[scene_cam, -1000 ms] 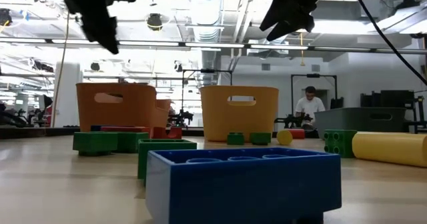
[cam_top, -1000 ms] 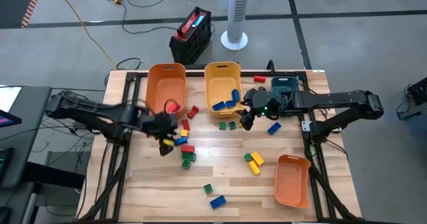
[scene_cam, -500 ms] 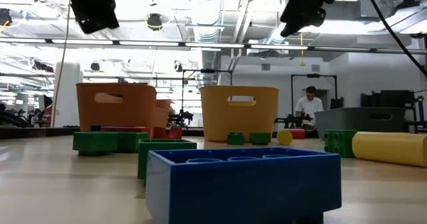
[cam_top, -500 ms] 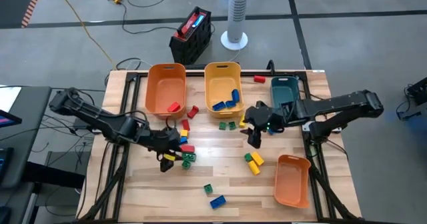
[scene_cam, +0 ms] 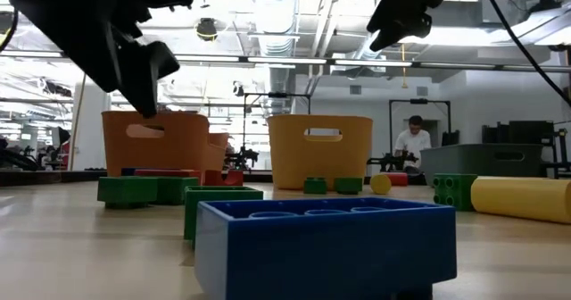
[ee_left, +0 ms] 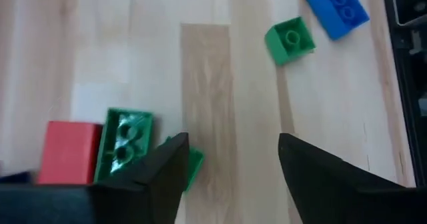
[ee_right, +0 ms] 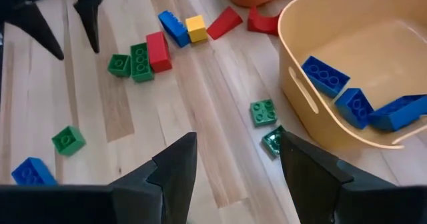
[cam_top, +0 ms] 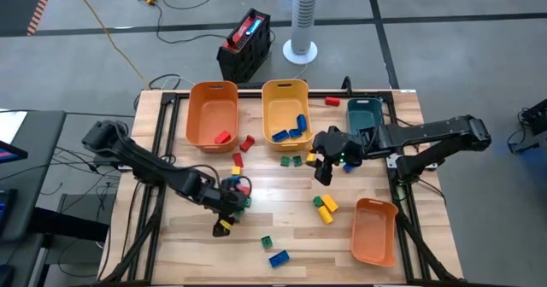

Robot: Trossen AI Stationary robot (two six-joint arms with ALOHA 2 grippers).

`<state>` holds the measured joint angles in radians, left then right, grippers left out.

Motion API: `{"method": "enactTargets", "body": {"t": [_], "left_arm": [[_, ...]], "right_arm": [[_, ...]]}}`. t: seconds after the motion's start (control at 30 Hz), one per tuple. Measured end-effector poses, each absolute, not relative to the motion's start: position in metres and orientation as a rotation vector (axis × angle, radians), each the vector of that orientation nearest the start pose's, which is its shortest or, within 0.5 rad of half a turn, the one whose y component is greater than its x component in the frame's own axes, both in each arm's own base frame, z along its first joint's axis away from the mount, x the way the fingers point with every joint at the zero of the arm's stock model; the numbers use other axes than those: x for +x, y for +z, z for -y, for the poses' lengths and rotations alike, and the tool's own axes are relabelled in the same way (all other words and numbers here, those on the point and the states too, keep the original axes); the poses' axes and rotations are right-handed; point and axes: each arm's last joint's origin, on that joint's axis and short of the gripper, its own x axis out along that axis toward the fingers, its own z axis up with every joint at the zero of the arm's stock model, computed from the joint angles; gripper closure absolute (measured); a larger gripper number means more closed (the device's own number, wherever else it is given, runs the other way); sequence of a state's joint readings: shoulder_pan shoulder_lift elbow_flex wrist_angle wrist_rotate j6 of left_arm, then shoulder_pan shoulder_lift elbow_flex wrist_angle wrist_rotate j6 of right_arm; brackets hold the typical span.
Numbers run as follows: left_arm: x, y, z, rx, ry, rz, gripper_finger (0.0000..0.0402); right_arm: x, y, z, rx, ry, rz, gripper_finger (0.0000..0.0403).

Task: Sort blocks
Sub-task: Put the green game piece into the blue bin

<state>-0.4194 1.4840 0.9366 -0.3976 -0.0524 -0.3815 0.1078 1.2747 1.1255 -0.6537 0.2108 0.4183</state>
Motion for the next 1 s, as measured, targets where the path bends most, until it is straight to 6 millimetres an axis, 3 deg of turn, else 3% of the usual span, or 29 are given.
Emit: {"method": "enactTargets", "body": {"t": [0.13,0.23,0.37,0.57,0.73,1.0], "left_arm": [[0.273,0.197,0.122,-0.165,-0.181,-1.048,0.0147],[0.274,0.189,0.125,-0.337,-0.148,-1.124,0.0146],[0.272,0.186,0.131,-0.574,-0.026,-1.175,0.0154],[0.26,0.185,0.137,-0.777,0.25,-1.193,0.0173],[0.258,0.181,0.134,-0.857,0.416,-1.175,0.0177],[0.258,0.181,0.13,-0.948,0.539,-1.124,0.0177]], "right_arm": [[0.26,0.31,-0.022,0.268,-0.26,-0.757,0.0177],[0.26,0.31,-0.022,0.269,-0.261,-0.757,0.0177],[0.26,0.31,-0.022,0.269,-0.261,-0.758,0.0177],[0.261,0.31,-0.019,0.267,-0.273,-0.75,0.0177],[0.262,0.311,-0.013,0.274,-0.293,-0.735,0.0177],[0.264,0.313,-0.008,0.26,-0.301,-0.713,0.0177]]}}
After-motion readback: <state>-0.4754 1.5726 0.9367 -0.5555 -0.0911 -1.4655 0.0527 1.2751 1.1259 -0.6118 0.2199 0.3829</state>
